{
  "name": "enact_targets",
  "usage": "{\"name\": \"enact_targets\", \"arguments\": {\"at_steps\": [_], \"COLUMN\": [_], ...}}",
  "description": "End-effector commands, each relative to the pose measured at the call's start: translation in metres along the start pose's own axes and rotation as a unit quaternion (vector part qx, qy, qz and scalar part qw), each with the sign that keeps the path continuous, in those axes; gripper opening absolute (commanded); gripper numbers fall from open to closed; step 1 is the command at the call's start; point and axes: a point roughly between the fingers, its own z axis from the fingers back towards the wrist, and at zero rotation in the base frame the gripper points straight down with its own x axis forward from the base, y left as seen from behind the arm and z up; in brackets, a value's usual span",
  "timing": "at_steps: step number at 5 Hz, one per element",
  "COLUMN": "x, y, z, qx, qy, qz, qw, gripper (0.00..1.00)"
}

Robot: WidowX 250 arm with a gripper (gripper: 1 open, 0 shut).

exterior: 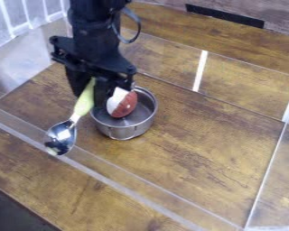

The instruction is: Move the green spoon to the left

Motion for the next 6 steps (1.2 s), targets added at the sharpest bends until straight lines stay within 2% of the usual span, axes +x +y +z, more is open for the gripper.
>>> {"name": "enact_targets", "arguments": {"at_steps": [1,2,3,4,5,6], "x": [0.01,0.014,0.011,0.008,0.017,0.025], "y": [0.026,0.046,0.057,0.051,0.033,0.035], "z": [0.005,-0.004,-0.024,-0.043,-0.052,-0.057], "qx": [0.015,0.028,0.035,0.031,0.014,0.008], "qy": [-0.011,0.0,0.009,0.013,0.012,0.008], "qz": [0.046,0.082,0.123,0.14,0.125,0.123], "qw": [0.9988,0.9963,0.9918,0.9896,0.992,0.9923], "gripper": [0.0,0.0,0.0,0.0,0.0,0.0]}}
